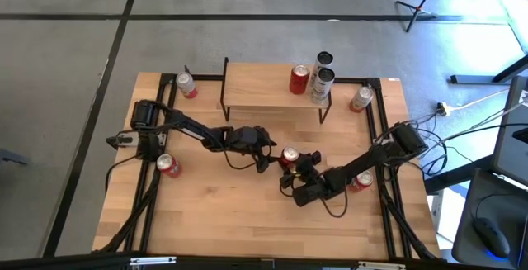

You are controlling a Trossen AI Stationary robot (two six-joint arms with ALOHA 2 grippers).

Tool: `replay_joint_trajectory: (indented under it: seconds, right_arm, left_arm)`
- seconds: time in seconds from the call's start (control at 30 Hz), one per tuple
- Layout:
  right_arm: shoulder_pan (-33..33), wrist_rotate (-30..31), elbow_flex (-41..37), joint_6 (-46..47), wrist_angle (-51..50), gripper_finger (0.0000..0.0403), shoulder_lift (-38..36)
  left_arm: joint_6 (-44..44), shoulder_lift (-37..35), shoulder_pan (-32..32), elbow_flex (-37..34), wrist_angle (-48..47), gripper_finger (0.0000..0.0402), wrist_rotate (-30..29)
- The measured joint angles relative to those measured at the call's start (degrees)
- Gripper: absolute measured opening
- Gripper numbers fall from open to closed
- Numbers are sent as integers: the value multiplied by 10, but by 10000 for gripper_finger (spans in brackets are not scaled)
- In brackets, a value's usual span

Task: Place canned beverage on shelf
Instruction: Put the red-black soda can on the shelf aligned with the other red-black soda can

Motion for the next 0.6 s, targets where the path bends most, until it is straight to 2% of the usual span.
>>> replay_joint_trajectory:
  seconds: [0.17, 0.37, 0.6]
  right_arm:
    - [19, 4, 1, -55, -3, 282, -53]
    - [26, -8, 4, -187, -12, 279, -159]
    - [-23, -8, 13, -317, -17, 281, -268]
  left_arm:
    - [16, -72, -1, 1, -64, 318, 8]
    - [23, -204, -14, 1, -186, 318, -5]
    - [20, -384, -27, 1, -361, 318, -55]
